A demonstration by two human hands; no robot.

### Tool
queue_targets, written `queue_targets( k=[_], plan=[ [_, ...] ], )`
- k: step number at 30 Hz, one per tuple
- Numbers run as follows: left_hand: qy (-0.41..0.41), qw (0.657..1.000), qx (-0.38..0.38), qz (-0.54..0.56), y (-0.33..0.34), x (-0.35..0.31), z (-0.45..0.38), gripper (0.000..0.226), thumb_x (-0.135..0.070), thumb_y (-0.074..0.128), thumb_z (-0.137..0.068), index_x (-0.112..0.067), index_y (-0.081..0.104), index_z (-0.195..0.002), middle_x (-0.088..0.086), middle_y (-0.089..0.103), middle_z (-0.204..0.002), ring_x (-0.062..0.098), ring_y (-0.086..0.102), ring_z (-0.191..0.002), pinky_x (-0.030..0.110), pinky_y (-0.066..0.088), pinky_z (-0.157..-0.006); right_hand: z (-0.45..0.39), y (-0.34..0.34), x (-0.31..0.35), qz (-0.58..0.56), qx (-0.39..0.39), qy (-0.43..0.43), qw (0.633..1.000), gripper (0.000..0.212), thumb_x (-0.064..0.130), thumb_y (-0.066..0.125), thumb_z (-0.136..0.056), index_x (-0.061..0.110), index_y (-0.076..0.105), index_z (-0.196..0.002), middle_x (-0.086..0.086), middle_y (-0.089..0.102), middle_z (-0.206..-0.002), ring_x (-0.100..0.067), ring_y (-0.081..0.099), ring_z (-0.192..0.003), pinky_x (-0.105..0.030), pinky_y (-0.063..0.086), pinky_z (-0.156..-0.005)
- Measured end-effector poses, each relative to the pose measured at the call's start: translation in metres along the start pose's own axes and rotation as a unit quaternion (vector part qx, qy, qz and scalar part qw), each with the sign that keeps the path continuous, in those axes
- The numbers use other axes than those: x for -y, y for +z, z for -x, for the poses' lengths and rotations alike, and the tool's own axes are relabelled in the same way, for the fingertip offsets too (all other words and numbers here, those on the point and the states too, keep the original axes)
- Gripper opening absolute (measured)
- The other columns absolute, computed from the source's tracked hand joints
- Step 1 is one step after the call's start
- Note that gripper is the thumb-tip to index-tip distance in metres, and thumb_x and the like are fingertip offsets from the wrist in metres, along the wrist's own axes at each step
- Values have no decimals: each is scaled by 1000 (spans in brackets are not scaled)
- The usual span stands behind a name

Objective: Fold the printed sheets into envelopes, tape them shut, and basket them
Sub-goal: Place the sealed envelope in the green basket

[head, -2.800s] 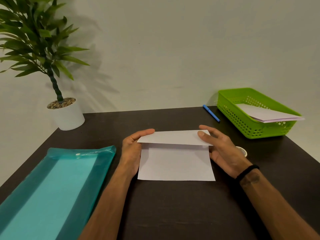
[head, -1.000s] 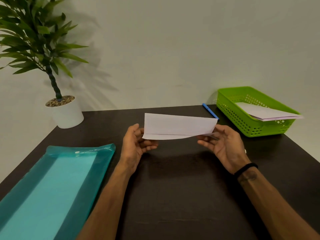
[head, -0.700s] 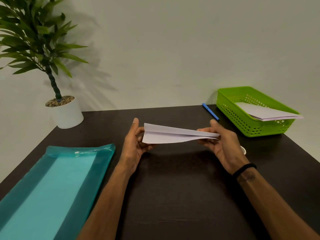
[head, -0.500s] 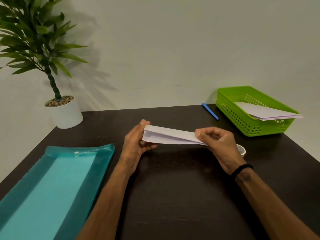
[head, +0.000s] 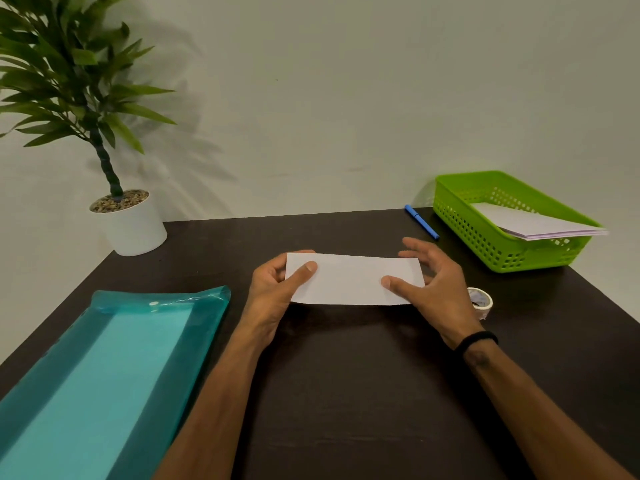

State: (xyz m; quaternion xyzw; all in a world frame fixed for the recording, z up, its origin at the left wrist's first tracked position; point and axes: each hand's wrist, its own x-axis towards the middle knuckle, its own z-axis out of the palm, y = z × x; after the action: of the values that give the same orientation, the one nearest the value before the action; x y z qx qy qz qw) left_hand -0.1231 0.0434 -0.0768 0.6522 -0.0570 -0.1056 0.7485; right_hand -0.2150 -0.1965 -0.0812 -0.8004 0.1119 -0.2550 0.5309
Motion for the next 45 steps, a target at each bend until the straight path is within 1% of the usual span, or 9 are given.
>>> queue_targets(
  k=[5, 9, 13, 16, 21, 31, 36, 40, 45],
  plan=[
    [132, 968, -91, -191, 5, 5, 0, 45, -35, 79, -89, -32, 63, -131, -10, 66, -131, 9, 61, -119, 20, 55, -88, 1, 1, 2, -111, 16, 46, 993, 50, 11, 86, -81, 24, 67, -125, 9, 76, -113, 0, 74, -98, -16, 58, -74],
    [290, 822, -208, -444, 4, 6, 2, 54, -56, 68, -90, -32, 60, -138, -2, 53, -146, 20, 38, -139, 44, 37, -115, 3, 4, 3, -132, 55, 55, 988, 34, 12, 84, -83, 20, 69, -113, 4, 79, -107, -11, 76, -99, -27, 63, -78],
    [373, 741, -122, -545, 27, 7, 16, 35, -50, 52, -98, -33, 68, -125, 0, 58, -142, 20, 40, -144, 61, 1, -126, 7, 14, 3, -95, 93, 37, 990, 22, 19, 85, -85, 23, 71, -102, 3, 76, -105, -16, 74, -96, -33, 62, -78],
    [401, 721, -59, -562, 43, 14, 26, 25, -45, 52, -95, -33, 71, -105, -10, 70, -111, 10, 57, -121, 65, 0, -124, 11, 19, 6, -75, 130, 19, 988, 16, 21, 83, -86, 23, 72, -97, 4, 74, -101, -19, 71, -97, -37, 60, -82],
    [413, 720, -78, -552, 46, 14, 31, 17, -38, 55, -93, -29, 67, -85, -12, 66, -77, 6, 62, -87, 63, 6, -125, 15, 20, 12, -82, 140, -3, 987, 12, 19, 81, -88, 17, 73, -96, 4, 75, -97, -13, 71, -93, -37, 60, -85],
    [355, 751, -133, -541, 12, 6, 12, 24, -39, 53, -89, -24, 72, -89, -4, 73, -82, 12, 67, -84, 61, 28, -120, 2, 4, 6, -108, 32, -5, 994, 13, 11, 83, -86, 20, 74, -90, 8, 75, -96, -12, 69, -92, -36, 57, -83],
    [288, 845, -165, -419, -5, 4, 3, 14, -28, 59, -96, -22, 68, -87, -6, 66, -76, 9, 62, -72, 44, 58, -91, -3, -2, 3, -122, -3, -1, 993, 12, 11, 82, -87, 19, 73, -91, 9, 74, -95, -10, 67, -91, -34, 56, -82],
    [237, 912, -174, -285, -4, 1, 5, 14, -19, 61, -99, -23, 68, -87, -8, 69, -80, 4, 65, -75, 28, 61, -74, -6, -4, -1, -181, -35, 18, 983, 14, 10, 82, -86, 16, 72, -93, 1, 75, -98, -15, 67, -91, -38, 55, -82],
    [171, 964, -5, -203, 21, 2, 16, 45, -56, 52, -101, -19, 75, -89, -4, 75, -81, 10, 69, -71, 28, 56, -70, -7, 4, -2, -289, -55, 80, 952, 17, 9, 79, -88, 17, 70, -100, -9, 77, -108, -32, 72, -110, -56, 54, -104]
  ],
)
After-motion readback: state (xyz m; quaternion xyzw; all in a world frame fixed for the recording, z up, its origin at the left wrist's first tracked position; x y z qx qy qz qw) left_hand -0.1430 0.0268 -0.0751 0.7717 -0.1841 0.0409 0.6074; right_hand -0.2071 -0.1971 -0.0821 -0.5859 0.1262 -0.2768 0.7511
